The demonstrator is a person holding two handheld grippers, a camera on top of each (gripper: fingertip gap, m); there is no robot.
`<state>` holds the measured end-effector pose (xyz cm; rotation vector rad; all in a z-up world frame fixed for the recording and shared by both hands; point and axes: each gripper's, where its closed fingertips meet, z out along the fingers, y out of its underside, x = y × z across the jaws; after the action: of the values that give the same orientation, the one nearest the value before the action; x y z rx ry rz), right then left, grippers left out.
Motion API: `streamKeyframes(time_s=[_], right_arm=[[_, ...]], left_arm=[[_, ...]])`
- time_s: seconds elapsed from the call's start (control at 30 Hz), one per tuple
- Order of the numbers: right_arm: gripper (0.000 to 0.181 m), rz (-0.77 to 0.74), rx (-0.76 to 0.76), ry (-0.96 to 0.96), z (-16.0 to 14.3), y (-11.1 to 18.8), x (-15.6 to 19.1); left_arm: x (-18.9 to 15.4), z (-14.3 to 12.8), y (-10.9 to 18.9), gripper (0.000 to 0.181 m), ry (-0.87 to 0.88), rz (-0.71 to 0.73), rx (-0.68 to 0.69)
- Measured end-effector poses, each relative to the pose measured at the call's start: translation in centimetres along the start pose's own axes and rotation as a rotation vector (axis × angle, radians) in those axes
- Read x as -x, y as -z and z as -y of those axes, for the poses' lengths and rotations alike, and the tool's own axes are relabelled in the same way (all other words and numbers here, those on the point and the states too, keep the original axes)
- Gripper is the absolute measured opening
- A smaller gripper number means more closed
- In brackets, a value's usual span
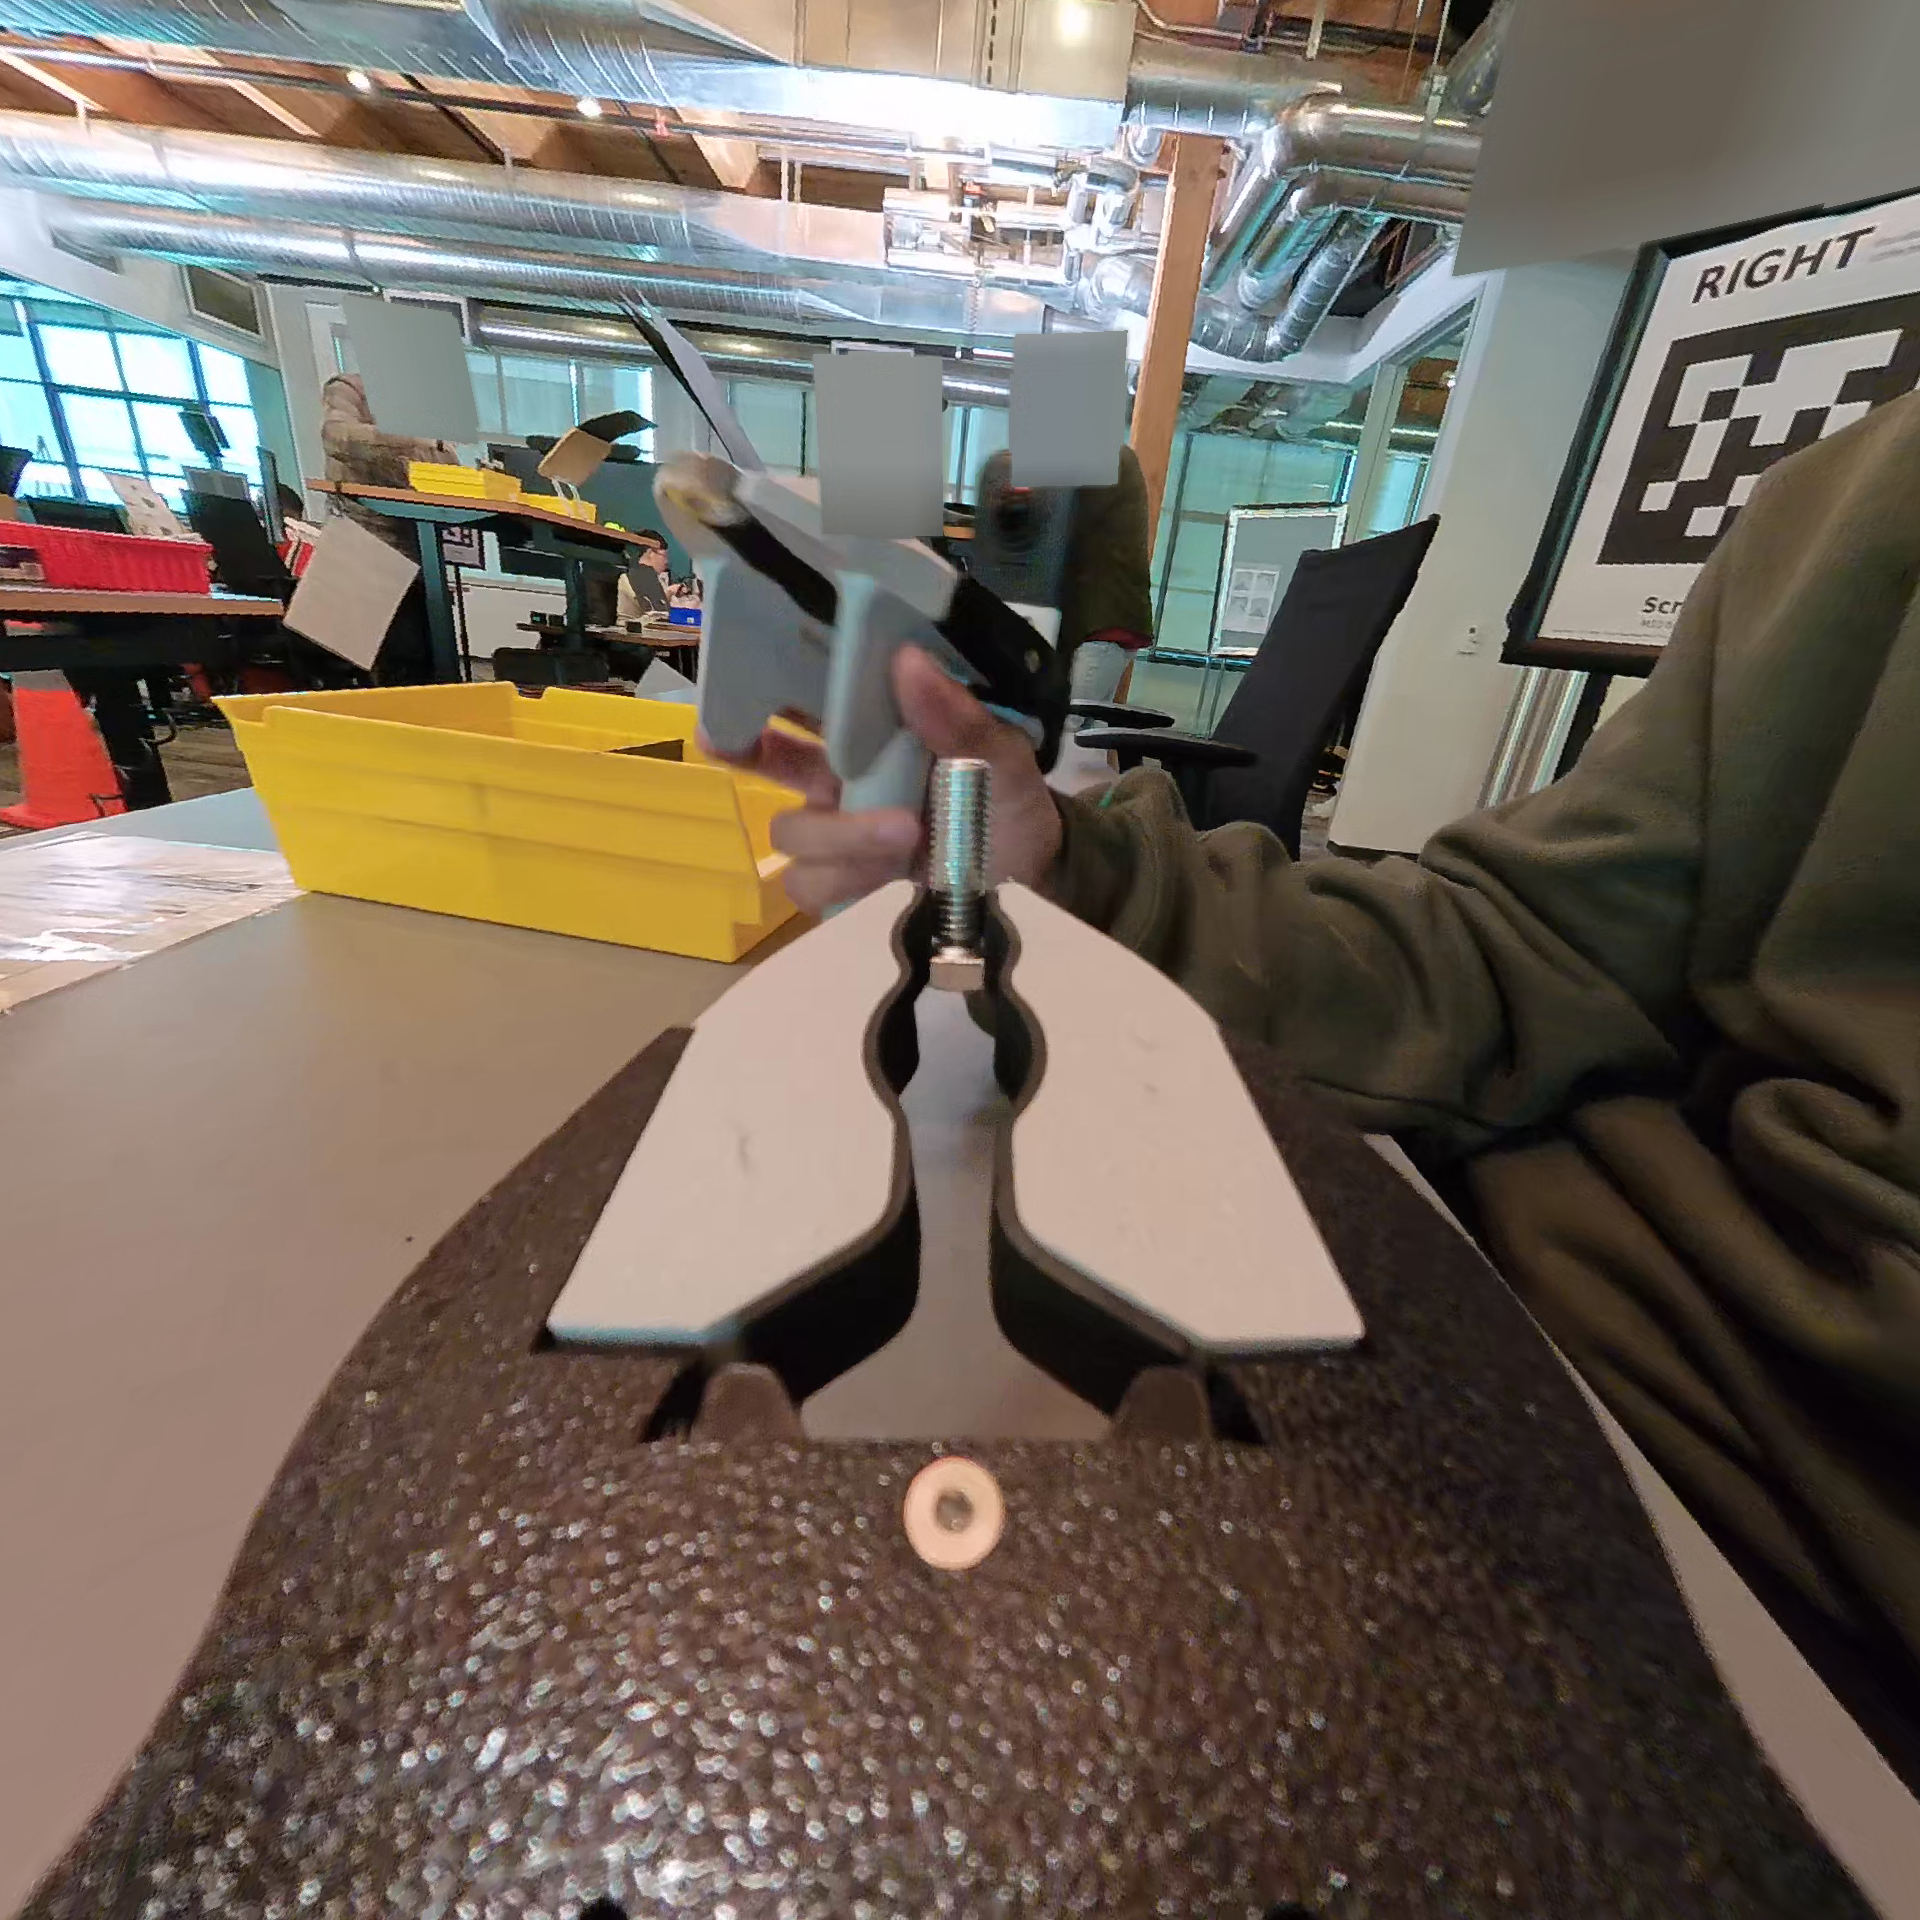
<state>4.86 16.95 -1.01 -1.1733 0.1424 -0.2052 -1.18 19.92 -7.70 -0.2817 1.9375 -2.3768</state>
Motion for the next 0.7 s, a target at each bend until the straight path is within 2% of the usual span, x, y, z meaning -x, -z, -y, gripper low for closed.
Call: streamKeyframes(time_s=[0.07,0.1,0.2,0.27,0.33,0.4,0.47,0.6,0.7], right_arm=[[0.019,-0.358,-0.025,0.208,2.6,2.9,-4.7],[0.019,-0.526,0.025,0.282,3.3,4.9,-7.1],[0.019,-1.079,0.323,0.470,3.8,14.0,-14.3],[0.019,-1.255,0.484,0.538,3.8,18.8,-16.4],[0.019,-1.298,0.620,0.443,2.0,21.7,-17.6],[0.019,-1.258,0.654,0.336,0.4,22.4,-18.1],[0.020,-1.239,0.634,0.300,0.3,22.5,-18.2],[0.053,-1.301,0.562,0.421,2.5,22.9,-18.3],[0.060,-1.210,0.483,0.413,3.0,21.1,-17.7]], left_arm=[[0.0,-0.1,0.1,0.009,-0.002,0.004,0.008],[0.1,-0.2,0.1,0.009,-0.004,0.010,0.013],[0.0,-0.2,0.0,0.009,-0.004,0.007,0.013],[0.0,-0.3,-0.2,0.009,-0.009,0.006,0.023],[-0.1,-0.5,-0.3,0.009,-0.012,0.003,0.031],[-0.1,-0.5,-0.4,0.009,-0.014,0.006,0.036],[0.0,-0.5,-0.4,0.009,-0.016,0.012,0.035],[0.1,-0.4,-0.3,0.009,-0.014,0.017,0.026],[0.1,-0.4,-0.4,0.009,-0.014,0.018,0.030]])
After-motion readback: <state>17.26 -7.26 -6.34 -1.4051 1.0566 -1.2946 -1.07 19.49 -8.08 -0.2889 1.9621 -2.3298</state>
